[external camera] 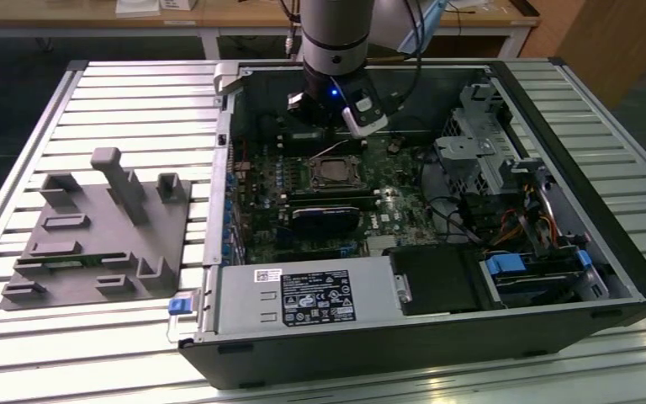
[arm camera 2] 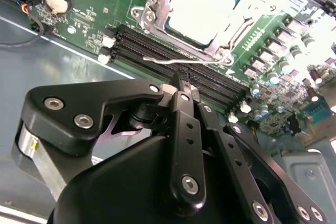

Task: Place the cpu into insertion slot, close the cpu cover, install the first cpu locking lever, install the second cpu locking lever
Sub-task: 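Install the first cpu locking lever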

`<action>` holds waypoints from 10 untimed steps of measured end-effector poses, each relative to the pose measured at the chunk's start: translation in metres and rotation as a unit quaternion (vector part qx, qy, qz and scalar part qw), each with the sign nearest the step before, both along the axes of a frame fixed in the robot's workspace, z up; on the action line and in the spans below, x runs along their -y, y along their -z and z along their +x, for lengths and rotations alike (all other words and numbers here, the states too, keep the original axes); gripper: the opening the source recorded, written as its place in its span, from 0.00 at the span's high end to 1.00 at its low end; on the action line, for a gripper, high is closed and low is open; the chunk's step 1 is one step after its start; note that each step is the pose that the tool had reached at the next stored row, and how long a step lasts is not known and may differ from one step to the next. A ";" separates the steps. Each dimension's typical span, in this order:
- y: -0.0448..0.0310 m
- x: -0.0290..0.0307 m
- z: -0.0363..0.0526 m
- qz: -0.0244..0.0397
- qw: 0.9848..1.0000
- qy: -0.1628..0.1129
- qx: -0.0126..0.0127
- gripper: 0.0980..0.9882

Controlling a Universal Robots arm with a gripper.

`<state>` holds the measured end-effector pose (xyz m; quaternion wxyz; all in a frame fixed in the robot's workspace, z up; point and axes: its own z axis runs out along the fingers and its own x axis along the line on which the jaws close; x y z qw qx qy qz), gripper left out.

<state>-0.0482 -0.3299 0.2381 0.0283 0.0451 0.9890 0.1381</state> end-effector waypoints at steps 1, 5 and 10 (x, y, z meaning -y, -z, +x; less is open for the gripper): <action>0.0006 0.0000 0.0000 -0.003 1.000 0.000 0.002 0.99; 0.0033 0.0000 0.0000 -0.014 1.000 0.000 0.006 0.99; 0.0068 -0.0001 0.0000 -0.027 1.000 0.000 0.010 0.99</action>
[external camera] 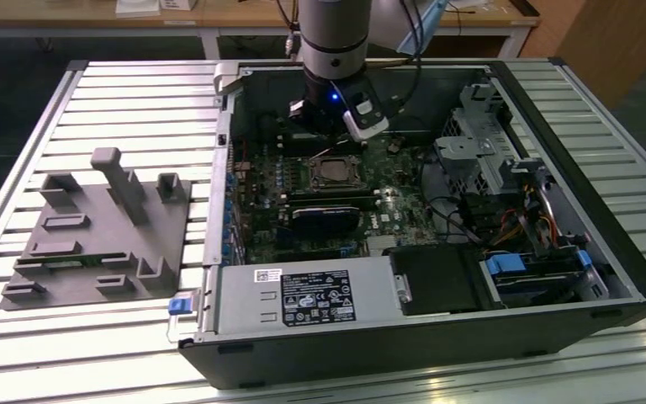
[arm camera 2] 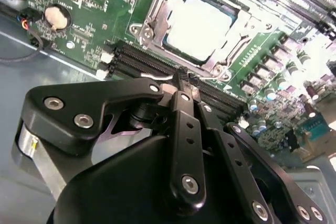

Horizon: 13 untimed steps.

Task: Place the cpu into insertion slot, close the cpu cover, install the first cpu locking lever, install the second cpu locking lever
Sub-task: 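Install the first cpu locking lever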

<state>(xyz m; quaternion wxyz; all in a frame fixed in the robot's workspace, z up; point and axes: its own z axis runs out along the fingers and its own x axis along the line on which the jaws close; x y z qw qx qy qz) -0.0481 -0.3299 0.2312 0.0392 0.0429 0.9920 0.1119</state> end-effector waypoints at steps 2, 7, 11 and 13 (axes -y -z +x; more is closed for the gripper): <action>0.0005 0.0000 0.0000 -0.001 1.000 0.000 0.000 0.99; 0.0006 0.0000 -0.0001 -0.001 1.000 0.000 0.000 0.99; 0.0029 0.0000 -0.0001 -0.001 1.000 0.000 0.003 0.99; 0.0048 0.0000 0.0000 -0.001 1.000 0.000 0.008 0.99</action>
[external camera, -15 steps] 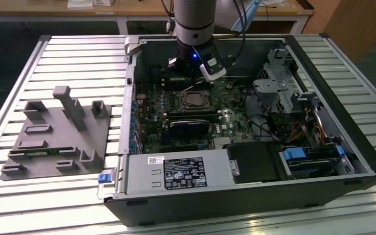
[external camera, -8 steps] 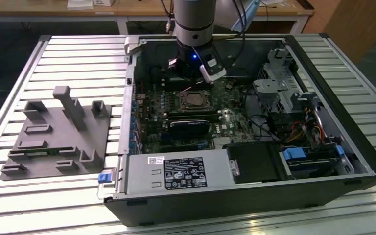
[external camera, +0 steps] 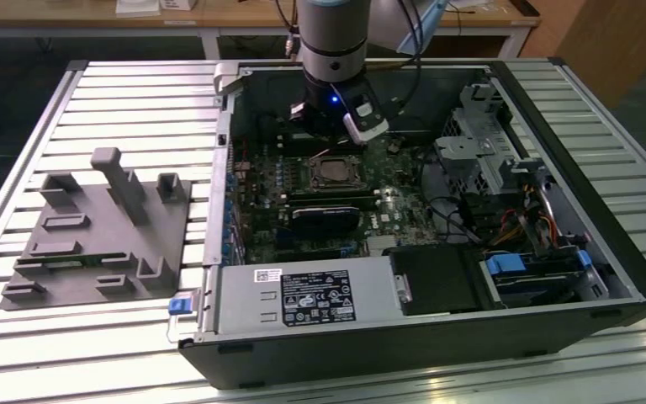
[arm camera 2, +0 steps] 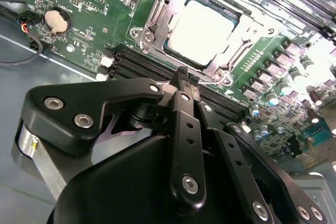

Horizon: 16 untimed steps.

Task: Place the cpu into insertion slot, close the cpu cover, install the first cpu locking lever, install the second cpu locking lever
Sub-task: 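Install the first cpu locking lever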

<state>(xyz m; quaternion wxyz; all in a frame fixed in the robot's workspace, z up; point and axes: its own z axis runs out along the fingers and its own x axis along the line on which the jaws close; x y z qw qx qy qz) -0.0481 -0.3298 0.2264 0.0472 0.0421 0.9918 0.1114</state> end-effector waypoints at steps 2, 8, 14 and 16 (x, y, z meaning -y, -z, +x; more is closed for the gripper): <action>0.0012 0.0001 -0.0001 0.000 1.000 0.000 0.007 0.99; 0.0046 -0.0005 -0.0003 0.000 1.000 0.000 0.018 0.99; 0.0078 -0.0060 -0.0022 0.000 1.000 0.000 0.022 0.99; 0.0086 -0.0088 -0.0029 0.000 1.000 0.000 0.023 0.99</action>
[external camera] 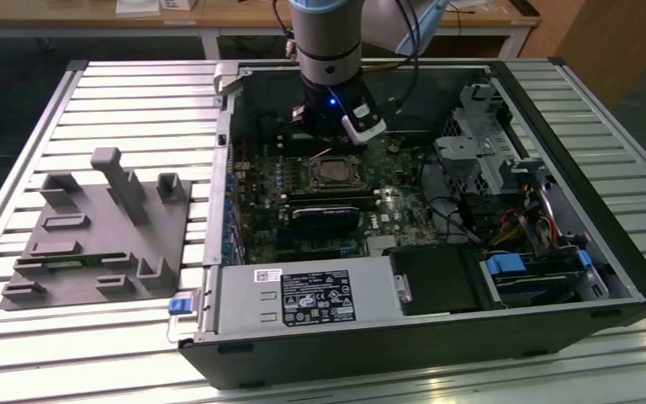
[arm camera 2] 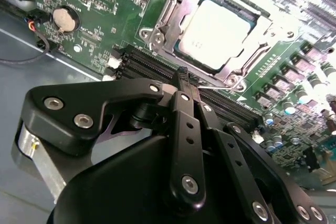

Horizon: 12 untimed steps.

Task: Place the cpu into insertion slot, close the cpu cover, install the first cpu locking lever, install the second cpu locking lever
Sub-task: 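Install the first cpu locking lever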

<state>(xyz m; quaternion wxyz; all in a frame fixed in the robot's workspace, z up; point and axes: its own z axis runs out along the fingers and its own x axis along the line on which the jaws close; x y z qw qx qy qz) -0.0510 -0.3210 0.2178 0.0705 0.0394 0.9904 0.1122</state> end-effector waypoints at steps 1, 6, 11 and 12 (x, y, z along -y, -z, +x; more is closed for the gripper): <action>0.0004 -0.0015 -0.0003 0.000 1.000 0.000 0.000 0.99; 0.0036 -0.0066 -0.0015 -0.003 1.000 0.000 0.008 0.99; 0.0068 -0.0082 -0.0021 -0.005 1.000 0.006 0.016 0.99; 0.0076 -0.0082 -0.0021 -0.005 1.000 0.012 0.016 0.99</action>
